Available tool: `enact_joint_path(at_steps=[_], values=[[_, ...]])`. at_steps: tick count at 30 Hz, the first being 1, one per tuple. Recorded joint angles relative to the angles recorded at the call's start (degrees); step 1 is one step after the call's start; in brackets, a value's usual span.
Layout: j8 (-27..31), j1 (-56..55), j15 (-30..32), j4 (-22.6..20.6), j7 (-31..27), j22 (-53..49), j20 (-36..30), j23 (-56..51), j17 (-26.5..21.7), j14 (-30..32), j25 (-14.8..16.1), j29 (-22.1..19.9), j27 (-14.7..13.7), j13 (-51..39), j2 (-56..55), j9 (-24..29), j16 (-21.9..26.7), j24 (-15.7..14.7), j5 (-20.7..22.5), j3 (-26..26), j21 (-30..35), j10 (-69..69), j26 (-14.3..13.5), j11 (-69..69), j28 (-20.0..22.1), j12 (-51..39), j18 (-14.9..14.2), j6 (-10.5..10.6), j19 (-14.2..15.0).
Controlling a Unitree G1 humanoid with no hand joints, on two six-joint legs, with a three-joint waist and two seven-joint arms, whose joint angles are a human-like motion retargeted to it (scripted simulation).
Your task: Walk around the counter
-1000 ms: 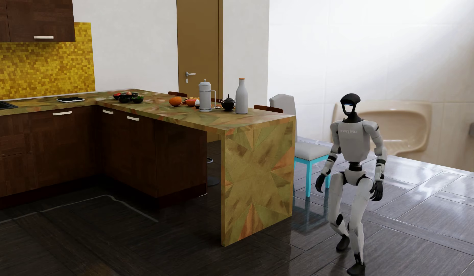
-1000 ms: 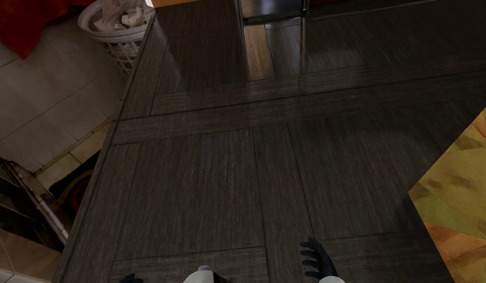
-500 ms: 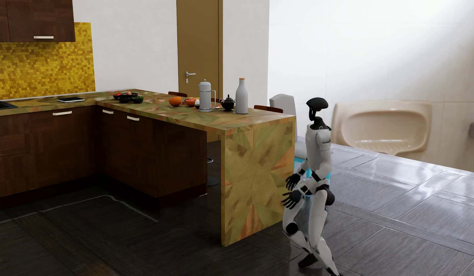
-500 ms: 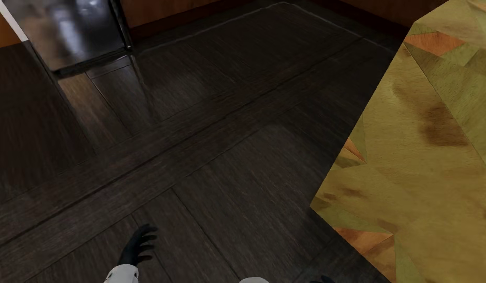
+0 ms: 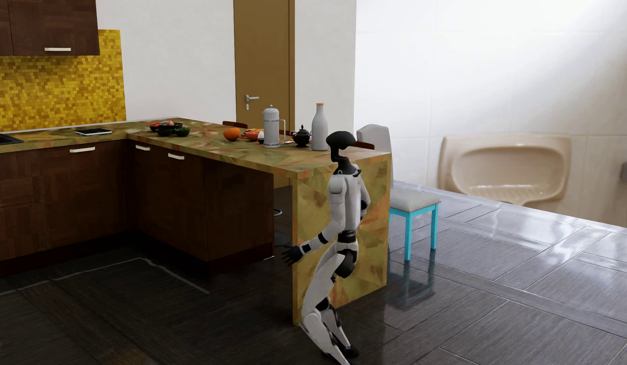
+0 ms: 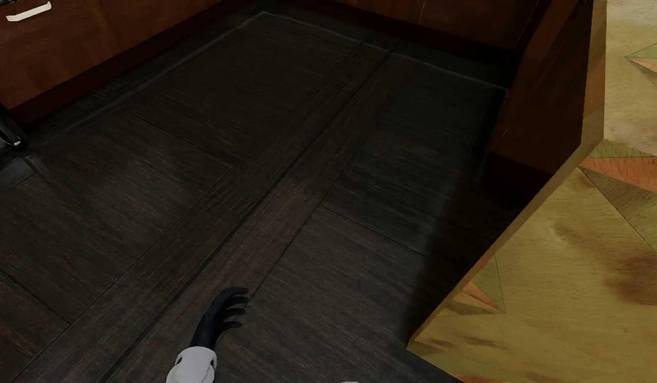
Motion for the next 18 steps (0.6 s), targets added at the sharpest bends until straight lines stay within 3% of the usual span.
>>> enact_joint_path(at_steps=[2,3,4,5,6,8,9,10,11,12,13,15,16,17,18], values=[[1.77,-3.61,-2.94,-2.11,-0.42,-0.05,6.41,-7.53,3.78,-6.08,4.16,-2.56,-0.84,-1.86,6.51,0.34,1.09,4.16,2.73,5.92,-3.68,-6.96,-0.7,-2.94,-4.85,7.83,-0.35,3.53,0.51],[2.94,-2.93,-4.26,-2.01,0.08,2.25,9.07,-9.4,5.43,-4.43,5.87,-3.08,-2.18,-4.71,7.17,0.12,3.33,5.68,3.81,6.98,-4.27,-12.96,-1.13,0.64,-6.72,11.0,0.08,4.74,-0.05],[3.04,-0.49,0.14,-1.97,2.24,3.48,9.16,-7.72,5.44,-7.3,7.05,-2.25,-3.97,-7.69,4.12,0.0,5.41,5.6,3.0,5.76,-1.99,-12.34,0.85,9.76,-7.15,11.86,6.39,3.74,-1.56],[1.63,2.42,5.23,-1.74,4.67,2.62,8.26,-4.96,4.87,-9.43,8.18,-0.02,-5.67,-8.68,0.67,-0.52,6.72,4.53,1.08,4.65,-2.2,-13.2,4.46,16.01,-6.57,11.47,9.52,2.37,-3.54],[-1.2,5.94,7.05,-1.07,6.46,1.21,6.85,-5.72,4.23,-11.16,9.03,2.61,-6.28,-6.46,-1.85,-1.09,5.89,2.94,-1.2,2.66,-3.42,-14.97,8.17,17.45,-4.97,10.23,7.49,1.61,-5.8],[-3.43,13.81,2.7,-0.22,9.67,-2.06,6.29,-8.49,3.56,-13.74,8.51,4.89,-4.12,-3.25,-5.65,-1.45,3.2,-0.65,-2.57,-2.5,-5.56,-19.68,13.24,13.69,-1.42,3.04,7.13,-0.21,-1.97],[-3.24,17.34,0.69,0.53,10.94,-3.83,4.97,-9.7,3.26,-15.38,7.85,3.8,-2.9,-1.34,-7.07,-1.77,2.7,-2.26,-2.0,-4.46,-5.62,-21.38,13.09,10.48,-0.05,-0.93,6.13,-0.83,0.48],[-2.48,15.84,3.06,0.35,9.32,-4.34,4.53,-7.78,1.74,-13.06,6.93,1.46,-2.38,-0.02,-6.56,-1.54,0.29,-3.17,-2.3,-3.57,-3.71,-12.83,9.86,3.42,0.37,-3.83,4.78,-1.6,-0.24],[-1.9,10.06,4.07,-0.77,4.99,-1.72,3.39,-0.68,0.03,-4.83,6.23,-1.25,-2.54,-0.39,-5.0,-1.4,-2.29,-3.1,-1.69,-0.78,-0.27,-0.59,5.04,1.2,-0.11,-4.8,3.66,-0.72,-1.38],[-1.25,4.06,2.07,-2.79,0.93,-0.19,-0.38,2.42,0.49,-0.51,6.21,-3.56,-2.02,-1.05,-2.96,-0.93,-0.38,-2.03,-0.3,2.42,-0.67,5.61,1.02,0.87,-1.57,-1.5,2.78,1.42,-1.35],[0.31,-1.19,0.63,-4.62,-0.97,0.25,2.91,-0.4,1.22,-3.23,6.45,-5.04,-1.45,-0.78,-0.55,-0.63,0.57,0.38,0.96,6.58,-3.04,5.76,0.98,-0.48,-3.96,3.32,1.97,3.81,-1.02],[3.27,-9.74,-1.82,-3.22,-0.8,0.65,9.51,-3.84,1.85,-7.02,5.03,-6.14,-1.53,-4.89,6.27,-0.06,1.21,5.7,3.3,11.85,-2.43,1.32,7.11,-4.87,-7.88,11.15,0.26,8.85,-0.14],[5.32,-11.39,-3.28,-1.99,-0.7,1.2,10.09,-6.68,2.75,-5.9,3.23,-4.99,-1.73,-8.27,9.34,-0.32,2.58,7.11,3.69,11.52,-3.1,-5.64,9.34,-6.76,-8.53,14.75,-1.03,10.13,0.39],[6.05,-10.29,-4.2,0.16,-0.44,1.78,10.32,-9.47,4.28,-4.73,1.29,-3.5,-2.18,-10.69,11.2,0.4,4.23,7.52,4.11,10.53,-3.84,-15.14,10.65,-4.7,-8.36,15.18,-2.59,10.84,0.01],[5.17,-7.73,-1.56,2.31,1.11,2.78,10.05,-9.37,4.18,2.85,-0.03,-1.7,-2.85,-12.47,9.1,1.4,6.2,6.37,4.02,8.76,-2.75,-20.2,9.64,5.22,-7.23,13.34,-4.01,10.43,-0.97]])
